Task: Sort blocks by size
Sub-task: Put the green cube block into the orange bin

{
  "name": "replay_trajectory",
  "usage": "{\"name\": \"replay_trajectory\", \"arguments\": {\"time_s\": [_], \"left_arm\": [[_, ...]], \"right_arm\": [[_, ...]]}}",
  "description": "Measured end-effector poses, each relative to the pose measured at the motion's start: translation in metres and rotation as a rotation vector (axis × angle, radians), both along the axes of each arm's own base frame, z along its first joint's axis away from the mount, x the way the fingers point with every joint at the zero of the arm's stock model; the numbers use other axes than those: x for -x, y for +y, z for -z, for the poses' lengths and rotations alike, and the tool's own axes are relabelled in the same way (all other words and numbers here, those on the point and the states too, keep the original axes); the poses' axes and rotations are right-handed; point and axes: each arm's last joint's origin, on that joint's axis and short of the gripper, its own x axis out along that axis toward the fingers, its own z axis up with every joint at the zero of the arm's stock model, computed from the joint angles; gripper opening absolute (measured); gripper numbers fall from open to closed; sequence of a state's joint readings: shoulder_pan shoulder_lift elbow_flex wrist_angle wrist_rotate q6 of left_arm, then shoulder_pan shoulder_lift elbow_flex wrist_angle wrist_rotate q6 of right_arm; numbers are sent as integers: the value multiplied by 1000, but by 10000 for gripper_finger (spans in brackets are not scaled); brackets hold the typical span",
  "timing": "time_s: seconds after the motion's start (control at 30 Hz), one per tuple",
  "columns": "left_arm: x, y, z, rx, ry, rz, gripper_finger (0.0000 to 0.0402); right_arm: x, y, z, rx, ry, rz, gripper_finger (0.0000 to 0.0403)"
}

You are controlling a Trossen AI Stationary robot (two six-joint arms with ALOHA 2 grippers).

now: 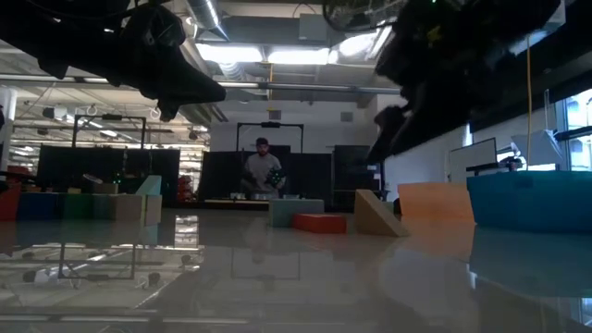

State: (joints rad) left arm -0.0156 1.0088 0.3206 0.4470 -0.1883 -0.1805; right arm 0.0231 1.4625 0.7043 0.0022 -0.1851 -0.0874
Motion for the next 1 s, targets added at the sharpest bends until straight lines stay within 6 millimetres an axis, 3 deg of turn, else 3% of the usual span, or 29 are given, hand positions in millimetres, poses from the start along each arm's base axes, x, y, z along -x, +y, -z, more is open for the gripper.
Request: {"name": "replay_trajectory", "arguments": {"time_s": [0.3,0.53,0.9,1.0], "left_arm": [[0,0,0,7,0,-4,31],[0,0,0,7,0,-4,31],[0,0,0,6,1,-4,31],[0,0,0,3,2,-3,31]], "right_arm": [[-14,-3,39,76,78,15,278],[-19,-2,53,77,88,5,272],[-21,-1,51,58,58,-29,143],[-21,-1,51,62,57,-32,131]]}}
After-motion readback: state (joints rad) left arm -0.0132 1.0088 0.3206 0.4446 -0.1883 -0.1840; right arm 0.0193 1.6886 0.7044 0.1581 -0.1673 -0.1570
